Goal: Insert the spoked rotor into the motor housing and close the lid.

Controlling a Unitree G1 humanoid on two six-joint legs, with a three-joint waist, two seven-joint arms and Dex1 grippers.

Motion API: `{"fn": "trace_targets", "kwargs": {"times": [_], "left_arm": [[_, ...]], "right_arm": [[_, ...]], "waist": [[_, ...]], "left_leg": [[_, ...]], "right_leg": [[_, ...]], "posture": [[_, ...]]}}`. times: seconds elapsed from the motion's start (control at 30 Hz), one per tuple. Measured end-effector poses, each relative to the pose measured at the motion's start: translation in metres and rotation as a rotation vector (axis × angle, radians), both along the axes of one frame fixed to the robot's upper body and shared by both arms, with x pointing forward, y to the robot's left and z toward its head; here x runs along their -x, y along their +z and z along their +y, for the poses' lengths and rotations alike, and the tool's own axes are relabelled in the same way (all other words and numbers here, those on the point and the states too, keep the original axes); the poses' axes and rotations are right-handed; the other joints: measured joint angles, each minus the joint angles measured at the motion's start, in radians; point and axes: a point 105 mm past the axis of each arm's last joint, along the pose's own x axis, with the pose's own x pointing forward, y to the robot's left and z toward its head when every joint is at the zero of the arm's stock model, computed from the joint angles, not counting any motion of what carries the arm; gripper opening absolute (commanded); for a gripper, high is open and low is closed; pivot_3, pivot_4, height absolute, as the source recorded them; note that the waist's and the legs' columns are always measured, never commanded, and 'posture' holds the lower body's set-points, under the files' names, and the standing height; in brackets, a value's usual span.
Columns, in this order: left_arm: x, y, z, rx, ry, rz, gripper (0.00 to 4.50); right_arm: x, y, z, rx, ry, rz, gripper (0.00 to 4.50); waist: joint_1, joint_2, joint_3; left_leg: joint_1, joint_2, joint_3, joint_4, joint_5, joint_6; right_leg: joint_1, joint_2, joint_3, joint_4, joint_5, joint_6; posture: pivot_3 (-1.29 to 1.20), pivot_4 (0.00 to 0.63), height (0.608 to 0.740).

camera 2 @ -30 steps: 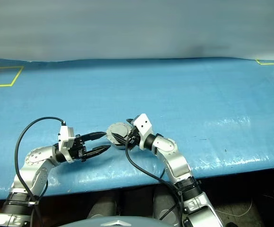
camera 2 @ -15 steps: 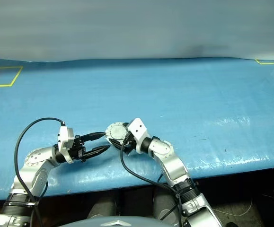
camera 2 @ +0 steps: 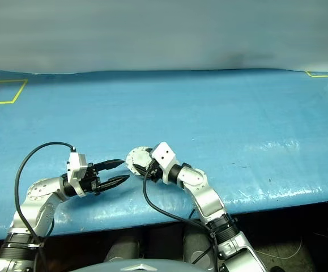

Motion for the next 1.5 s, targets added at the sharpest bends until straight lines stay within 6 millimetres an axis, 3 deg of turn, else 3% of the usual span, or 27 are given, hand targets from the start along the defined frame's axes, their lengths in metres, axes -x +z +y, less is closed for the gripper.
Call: {"fn": "trace_targets", "kwargs": {"times": [0.3, 0.6, 0.97, 1.5], "left_arm": [[-0.001, 0.001, 0.001, 0.003, 0.008, -0.01, 3.0], [0.001, -0.006, -0.014, 0.031, -0.031, 0.014, 3.0], [0.002, -0.007, -0.018, 0.033, -0.045, 0.019, 3.0], [0.002, -0.008, -0.019, 0.033, -0.047, 0.022, 3.0]], "right_arm": [[-0.001, 0.001, -0.005, 0.026, 0.007, -0.006, 3.0], [-0.01, 0.007, -0.011, 0.057, 0.006, -0.003, 3.0], [-0.006, 0.012, -0.017, 0.105, 0.058, -0.007, 3.0], [-0.01, 0.006, -0.012, 0.079, 0.029, 0.012, 3.0]], "waist": [[0.001, 0.0, 0.0], [0.001, 0.0, 0.0], [0.001, 0.0, 0.0], [-0.001, 0.0, 0.0]], "left_leg": [[0.0, 0.0, 0.0, 0.0, 0.0, 0.0], [0.0, 0.0, 0.0, -0.001, 0.0, 0.0], [0.0, 0.0, 0.0, -0.001, 0.0, 0.0], [0.001, 0.0, 0.0, -0.002, 0.0, 0.0]], "right_leg": [[0.0, 0.0, 0.0, 0.0, 0.0, 0.0], [0.0, 0.0, 0.0, 0.0, 0.0, 0.0], [0.0, 0.0, 0.0, -0.001, 0.0, 0.0], [0.0, 0.0, 0.0, 0.0, -0.001, -0.001]], "posture": [[0.0, 0.15, 0.74], [0.0, 0.15, 0.74], [0.0, 0.15, 0.74], [0.0, 0.15, 0.74]]}}
